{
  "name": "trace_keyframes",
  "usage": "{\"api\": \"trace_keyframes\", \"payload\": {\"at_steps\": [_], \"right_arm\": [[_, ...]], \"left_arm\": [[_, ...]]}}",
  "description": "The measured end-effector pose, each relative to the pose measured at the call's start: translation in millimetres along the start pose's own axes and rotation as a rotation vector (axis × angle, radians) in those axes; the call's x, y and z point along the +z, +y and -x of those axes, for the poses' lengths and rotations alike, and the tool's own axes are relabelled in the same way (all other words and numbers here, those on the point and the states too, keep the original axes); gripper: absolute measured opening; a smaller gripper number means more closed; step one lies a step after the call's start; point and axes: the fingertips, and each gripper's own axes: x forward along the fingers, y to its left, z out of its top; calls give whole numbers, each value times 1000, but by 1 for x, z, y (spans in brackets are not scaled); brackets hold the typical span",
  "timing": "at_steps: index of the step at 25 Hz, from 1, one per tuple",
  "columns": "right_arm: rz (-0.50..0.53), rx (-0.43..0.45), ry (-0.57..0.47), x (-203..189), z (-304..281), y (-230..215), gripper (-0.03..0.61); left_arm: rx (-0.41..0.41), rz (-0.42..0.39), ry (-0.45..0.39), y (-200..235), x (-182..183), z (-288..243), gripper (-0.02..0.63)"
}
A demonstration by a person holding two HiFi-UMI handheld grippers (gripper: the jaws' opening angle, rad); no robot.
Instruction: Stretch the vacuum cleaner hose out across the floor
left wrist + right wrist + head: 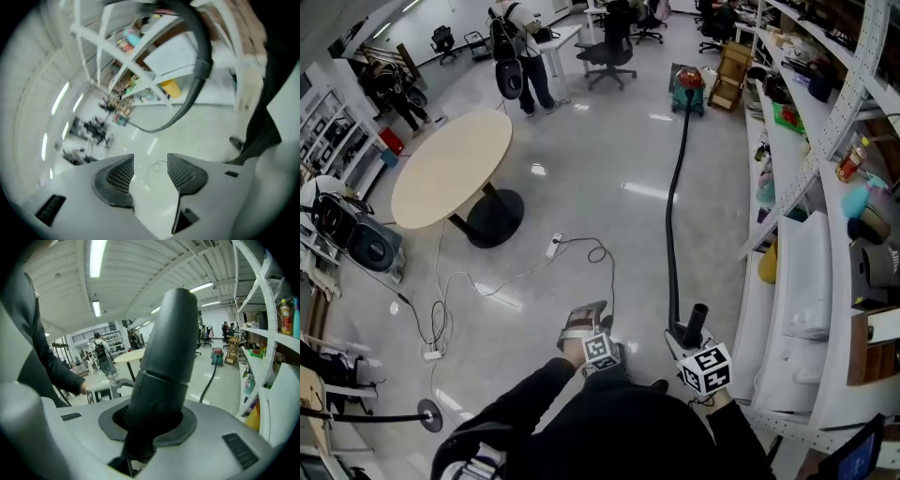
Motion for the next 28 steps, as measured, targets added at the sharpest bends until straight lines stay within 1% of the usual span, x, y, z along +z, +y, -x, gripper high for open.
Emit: {"api": "trace_keyframes", "payload": {"at_steps": [2, 3, 4, 5, 6, 8, 10, 12, 13, 14, 16, 18, 20, 22, 24, 25, 26, 28], "right_arm": [[-13, -9, 59, -42, 5, -5, 97], [-18, -16, 86, -61, 6, -7, 97], [-16, -27, 110, -80, 6, -9, 97], [-11, -40, 134, -98, 6, -12, 97], [-3, -52, 156, -116, 5, -14, 97], [27, -65, 194, -148, 0, -14, 97], [74, -65, 218, -170, -7, -8, 97], [123, -74, 243, -182, -16, -3, 97], [131, -82, 256, -186, -22, -4, 97], [123, -87, 264, -190, -28, -6, 97], [65, -83, 260, -198, -43, -10, 97], [15, -66, 248, -203, -58, -7, 97], [19, -42, 263, -200, -70, 4, 97], [44, -20, 303, -197, -86, 18, 97], [54, 0, 326, -191, -115, 34, 98], [57, 14, 329, -187, -131, 44, 97], [62, 31, 330, -183, -147, 55, 98], [69, 63, 343, -178, -172, 71, 98]], "left_arm": [[-103, 327, 88, -15, -25, 14, 232], [-157, 459, 120, -29, -35, 21, 227], [-199, 553, 140, -42, -41, 29, 225], [-229, 610, 149, -52, -44, 38, 224], [-250, 638, 155, -62, -44, 46, 222], [-286, 650, 159, -81, -43, 61, 221], [-346, 660, 125, -97, -34, 74, 218], [-438, 693, 32, -108, -12, 83, 216], [-489, 717, -23, -109, 4, 86, 216], [-537, 744, -77, -109, 20, 88, 216], [-624, 796, -177, -104, 51, 90, 216], [-708, 829, -274, -98, 78, 92, 216], [-800, 853, -367, -93, 100, 97, 216], [-889, 892, -430, -87, 113, 95, 216], [-960, 916, -452, -77, 108, 85, 217], [-977, 912, -450, -72, 99, 79, 218], [-978, 901, -441, -68, 87, 74, 218], [-949, 884, -413, -61, 61, 64, 218]]}}
